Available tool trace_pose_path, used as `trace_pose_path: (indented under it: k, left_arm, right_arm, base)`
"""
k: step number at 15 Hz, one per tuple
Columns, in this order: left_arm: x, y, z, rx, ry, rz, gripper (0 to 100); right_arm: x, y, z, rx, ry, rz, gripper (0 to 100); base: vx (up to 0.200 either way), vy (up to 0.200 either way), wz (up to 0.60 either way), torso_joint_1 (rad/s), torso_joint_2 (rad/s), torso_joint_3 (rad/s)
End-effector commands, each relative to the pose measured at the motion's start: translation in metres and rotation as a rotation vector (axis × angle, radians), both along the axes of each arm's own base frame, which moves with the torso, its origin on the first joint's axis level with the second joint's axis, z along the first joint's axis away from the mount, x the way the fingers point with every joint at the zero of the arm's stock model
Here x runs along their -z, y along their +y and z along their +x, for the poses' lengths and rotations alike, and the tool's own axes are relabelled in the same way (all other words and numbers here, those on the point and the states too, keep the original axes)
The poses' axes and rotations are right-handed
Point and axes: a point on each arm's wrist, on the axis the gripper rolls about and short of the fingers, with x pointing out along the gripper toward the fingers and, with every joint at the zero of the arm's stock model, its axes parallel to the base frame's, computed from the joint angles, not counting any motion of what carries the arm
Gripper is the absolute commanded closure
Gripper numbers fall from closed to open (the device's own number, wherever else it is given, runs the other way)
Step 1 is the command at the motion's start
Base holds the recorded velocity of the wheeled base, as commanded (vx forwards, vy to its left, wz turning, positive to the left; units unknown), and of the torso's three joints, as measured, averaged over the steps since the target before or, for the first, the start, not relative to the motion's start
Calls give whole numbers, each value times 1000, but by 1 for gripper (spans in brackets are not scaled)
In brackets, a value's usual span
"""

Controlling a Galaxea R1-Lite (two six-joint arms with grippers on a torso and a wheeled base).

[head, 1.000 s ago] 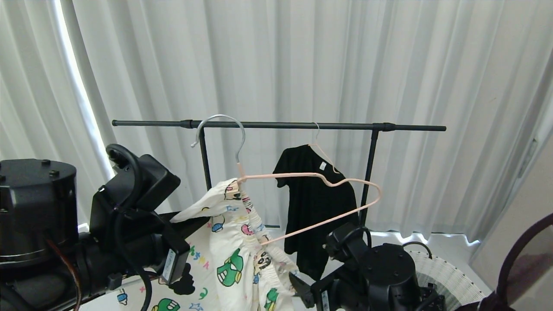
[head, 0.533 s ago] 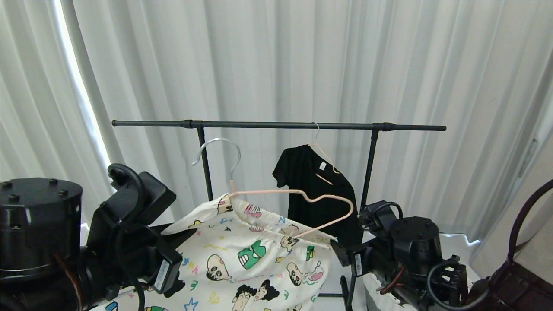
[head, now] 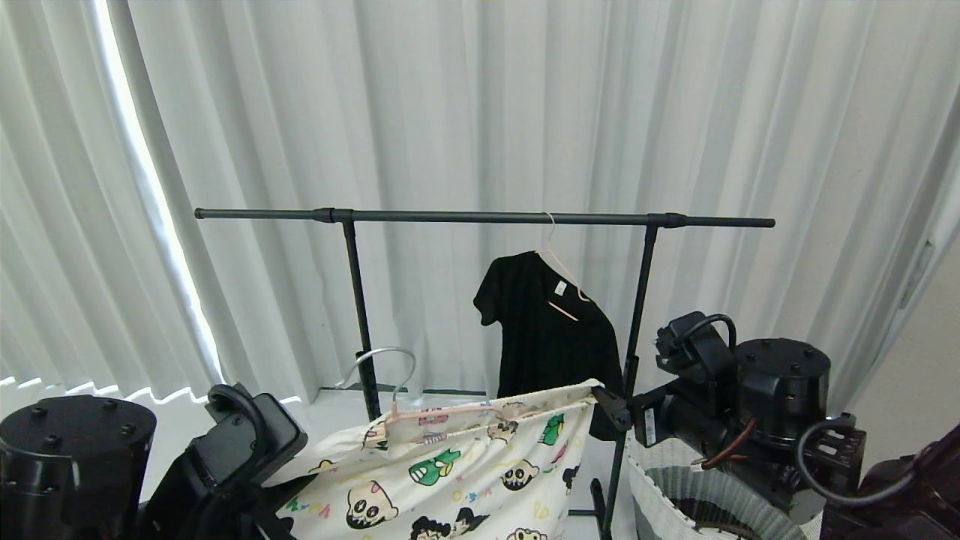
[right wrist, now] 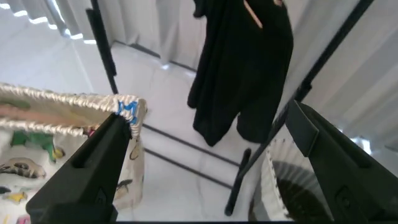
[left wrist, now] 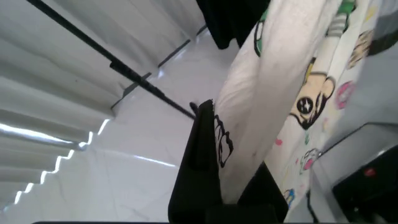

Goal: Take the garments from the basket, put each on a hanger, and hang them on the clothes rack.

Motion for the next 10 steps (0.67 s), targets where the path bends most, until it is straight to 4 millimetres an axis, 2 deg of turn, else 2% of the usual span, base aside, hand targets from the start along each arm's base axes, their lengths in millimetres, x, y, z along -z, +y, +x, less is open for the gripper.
trace_pose_path:
  k: [1, 2, 5, 8, 10]
  left_arm:
    - [14, -3, 8, -49, 54, 75, 100]
    - [19, -7, 20, -142, 55, 117, 100]
    - [10, -21, 42, -229, 9, -36, 100]
    - [1, -27, 44, -233, -46, -142, 100]
    - [0, -38, 39, -170, -52, -162, 100]
  right_arm:
    - [-16, -2, -5, -19, -50, 23, 0]
    - [-25, -5, -12, -71, -82, 12, 0]
    - [-36, -13, -34, -222, -97, -57, 0]
    - [-44, -25, -52, -386, -31, -111, 0]
    - [-53, -30, -59, -471, 3, -132, 0]
  base:
    - [0, 0, 0, 0, 0, 0]
    - [0, 0, 0, 0, 0, 0]
    - [0, 0, 0, 0, 0, 0]
    - [0, 0, 0, 0, 0, 0]
    - [0, 0, 0, 0, 0, 0]
